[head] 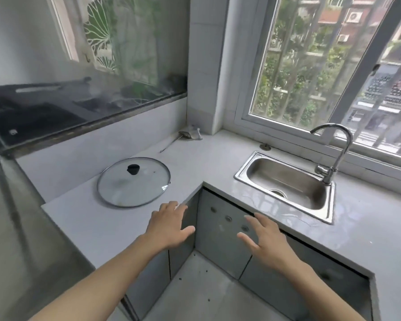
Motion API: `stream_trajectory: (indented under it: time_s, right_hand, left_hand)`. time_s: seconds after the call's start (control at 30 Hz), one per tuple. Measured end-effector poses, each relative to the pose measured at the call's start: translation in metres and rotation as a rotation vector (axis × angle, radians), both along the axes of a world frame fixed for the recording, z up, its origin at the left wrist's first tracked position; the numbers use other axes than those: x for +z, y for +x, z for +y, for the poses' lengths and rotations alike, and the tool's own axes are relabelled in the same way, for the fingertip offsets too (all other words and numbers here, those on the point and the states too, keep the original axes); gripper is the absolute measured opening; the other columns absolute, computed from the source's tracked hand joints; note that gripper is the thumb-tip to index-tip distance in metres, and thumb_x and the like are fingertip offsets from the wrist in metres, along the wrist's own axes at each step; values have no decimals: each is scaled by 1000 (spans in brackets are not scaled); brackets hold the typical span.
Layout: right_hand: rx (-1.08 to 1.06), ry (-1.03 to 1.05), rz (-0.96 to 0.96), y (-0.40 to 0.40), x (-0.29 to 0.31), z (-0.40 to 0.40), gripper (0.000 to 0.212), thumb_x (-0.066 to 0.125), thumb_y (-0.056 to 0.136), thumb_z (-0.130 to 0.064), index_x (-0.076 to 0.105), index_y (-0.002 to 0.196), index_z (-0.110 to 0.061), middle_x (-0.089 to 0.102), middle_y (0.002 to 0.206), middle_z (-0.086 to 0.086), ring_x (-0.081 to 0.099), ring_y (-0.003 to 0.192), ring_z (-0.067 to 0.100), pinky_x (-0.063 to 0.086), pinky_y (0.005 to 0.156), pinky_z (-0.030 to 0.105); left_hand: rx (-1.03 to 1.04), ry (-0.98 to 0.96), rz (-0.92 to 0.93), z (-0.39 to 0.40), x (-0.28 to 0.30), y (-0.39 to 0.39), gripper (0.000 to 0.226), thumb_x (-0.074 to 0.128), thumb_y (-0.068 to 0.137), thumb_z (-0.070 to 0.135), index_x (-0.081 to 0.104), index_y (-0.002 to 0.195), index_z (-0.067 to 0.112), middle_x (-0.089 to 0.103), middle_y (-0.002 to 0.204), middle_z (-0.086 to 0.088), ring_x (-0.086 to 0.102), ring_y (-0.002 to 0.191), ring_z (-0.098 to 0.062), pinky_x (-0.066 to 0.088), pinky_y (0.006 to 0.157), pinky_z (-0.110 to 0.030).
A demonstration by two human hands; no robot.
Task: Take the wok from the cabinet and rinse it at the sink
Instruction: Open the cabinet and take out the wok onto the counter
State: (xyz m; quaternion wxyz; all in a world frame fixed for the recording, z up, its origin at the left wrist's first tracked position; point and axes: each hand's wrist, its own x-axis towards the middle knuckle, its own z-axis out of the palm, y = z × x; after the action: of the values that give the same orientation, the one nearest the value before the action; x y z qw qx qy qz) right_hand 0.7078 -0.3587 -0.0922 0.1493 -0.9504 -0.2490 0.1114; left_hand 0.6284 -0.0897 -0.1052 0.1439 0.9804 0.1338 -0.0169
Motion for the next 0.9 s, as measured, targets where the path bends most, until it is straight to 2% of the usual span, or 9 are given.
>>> stream_trajectory:
  time_s: [0.17, 0.3, 0.5, 0.63, 0.7, 0.8, 0.83, 0.9]
  right_hand:
    - [81, -33, -4, 58, -4, 49, 61, 42, 95, -61, 31, 149, -33, 27, 155, -3, 23, 143, 20, 32, 112, 41]
    - [99, 23, 20, 94, -12, 92, 61, 43, 95, -61, 32, 148, -34, 28, 156, -4, 24, 143, 20, 29, 113, 42]
    - [161, 120, 171, 124, -49, 135, 63, 40, 93, -65, 34, 147, -33, 34, 151, -7, 33, 138, 14, 34, 112, 39]
    - [177, 194, 287, 153, -76, 161, 59, 44, 96, -59, 41, 145, -27, 41, 148, -5, 39, 135, 12, 35, 108, 28]
    - [132, 268, 377, 167, -89, 172, 52, 45, 95, -58, 48, 138, -29, 49, 139, -9, 47, 128, 11, 40, 104, 29]
    - [39, 398, 579, 189, -105, 183, 34, 46, 94, -59, 55, 120, -40, 58, 121, -20, 55, 114, 3, 46, 88, 22]
    - [16, 415, 644, 198, -110, 186, 32, 46, 95, -58, 55, 119, -38, 60, 119, -19, 56, 112, 3, 48, 88, 23]
    - [-74, 429, 811, 217, -122, 196, 35, 45, 98, -54, 57, 118, -28, 61, 119, -8, 59, 113, 14, 52, 93, 37]
  left_hand:
    - [68, -102, -17, 31, -24, 42, 64, 50, 82, 61, 37, 136, 29, 37, 146, 3, 34, 131, -22, 36, 103, -40]
    - [113, -119, -13, 62, -34, 62, 65, 51, 83, 60, 36, 138, 28, 37, 146, 4, 34, 132, -22, 35, 105, -41]
    - [190, -99, 15, 90, -44, 77, 65, 51, 83, 56, 36, 139, 26, 37, 146, 2, 35, 130, -23, 38, 104, -40]
    - [261, -83, 33, 101, -52, 90, 65, 50, 85, 56, 35, 140, 24, 38, 145, 1, 37, 129, -23, 38, 104, -39]
    - [308, -92, 50, 100, -59, 96, 65, 50, 86, 56, 35, 140, 25, 37, 145, 2, 35, 131, -23, 37, 104, -38]
    - [379, -97, 83, 92, -70, 106, 62, 51, 87, 55, 34, 140, 26, 34, 147, 4, 29, 136, -21, 35, 104, -38]
    - [410, -105, 99, 88, -74, 109, 62, 50, 87, 55, 34, 140, 26, 33, 147, 5, 30, 135, -20, 35, 103, -38]
    - [476, -127, 128, 80, -81, 116, 60, 50, 87, 55, 34, 139, 27, 33, 147, 6, 32, 133, -20, 36, 102, -38]
